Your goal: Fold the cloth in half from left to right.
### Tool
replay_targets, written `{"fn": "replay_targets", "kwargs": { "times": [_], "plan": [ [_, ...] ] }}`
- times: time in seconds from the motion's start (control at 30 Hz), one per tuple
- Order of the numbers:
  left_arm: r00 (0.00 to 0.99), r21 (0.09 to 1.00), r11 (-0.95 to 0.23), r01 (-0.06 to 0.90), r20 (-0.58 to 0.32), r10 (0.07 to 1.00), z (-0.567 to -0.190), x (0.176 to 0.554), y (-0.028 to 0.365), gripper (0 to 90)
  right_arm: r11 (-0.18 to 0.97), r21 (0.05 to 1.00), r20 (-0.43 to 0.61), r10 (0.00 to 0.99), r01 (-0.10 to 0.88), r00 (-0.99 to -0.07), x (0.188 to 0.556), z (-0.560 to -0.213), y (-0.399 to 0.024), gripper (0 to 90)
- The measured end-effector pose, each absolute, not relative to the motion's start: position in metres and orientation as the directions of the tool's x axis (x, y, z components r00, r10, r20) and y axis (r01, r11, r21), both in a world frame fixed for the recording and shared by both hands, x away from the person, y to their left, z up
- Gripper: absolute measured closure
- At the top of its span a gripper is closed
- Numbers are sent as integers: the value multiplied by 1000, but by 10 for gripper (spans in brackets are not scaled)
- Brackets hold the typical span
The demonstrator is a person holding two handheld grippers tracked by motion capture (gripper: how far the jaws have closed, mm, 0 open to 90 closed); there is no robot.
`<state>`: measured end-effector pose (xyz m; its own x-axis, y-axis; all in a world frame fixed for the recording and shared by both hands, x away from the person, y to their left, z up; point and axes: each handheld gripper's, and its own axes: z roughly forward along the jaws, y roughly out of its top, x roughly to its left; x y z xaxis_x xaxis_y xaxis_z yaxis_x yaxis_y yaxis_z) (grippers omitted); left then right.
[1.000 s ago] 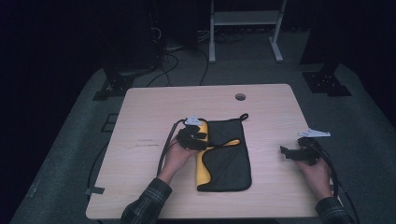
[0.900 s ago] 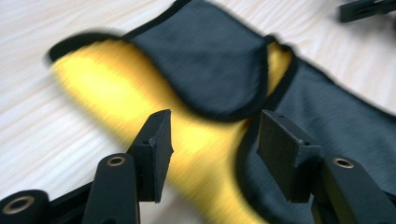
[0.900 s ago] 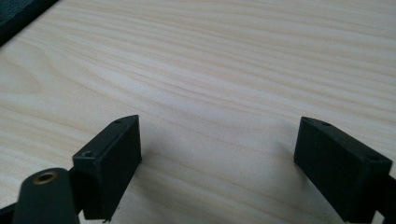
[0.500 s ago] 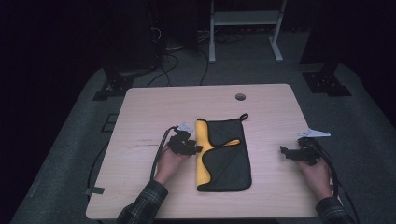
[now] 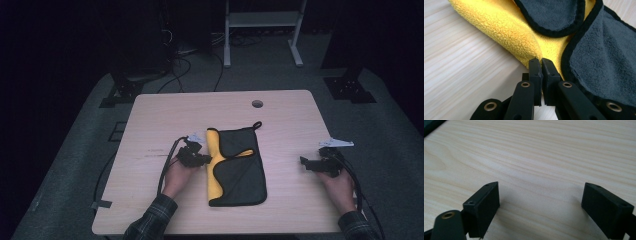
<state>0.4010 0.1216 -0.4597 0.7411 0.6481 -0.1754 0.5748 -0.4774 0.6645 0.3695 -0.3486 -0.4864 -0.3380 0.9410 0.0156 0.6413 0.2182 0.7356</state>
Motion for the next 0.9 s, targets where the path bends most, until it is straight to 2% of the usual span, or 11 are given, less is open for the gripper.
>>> {"fn": "replay_targets", "kwargs": {
  "times": [0.33,0.43,0.5,0.73,0.9],
  "plan": [
    [697,662,-455,595,-144,703,-456,396,173,868,218,735,16,941,642,-338,369,-486,-349,139],
    [690,670,-436,601,-160,706,-458,396,183,855,218,735,16,941,642,-338,369,-486,-349,139],
    [691,675,-439,593,-146,708,-457,393,186,790,219,735,16,941,642,-339,369,-486,-349,139],
    [666,704,-408,581,-124,735,-450,380,202,465,220,735,16,940,641,-341,369,-486,-349,139],
    [641,716,-403,570,-80,763,-450,366,215,298,222,734,15,940,643,-341,370,-486,-350,141]
  ]
}}
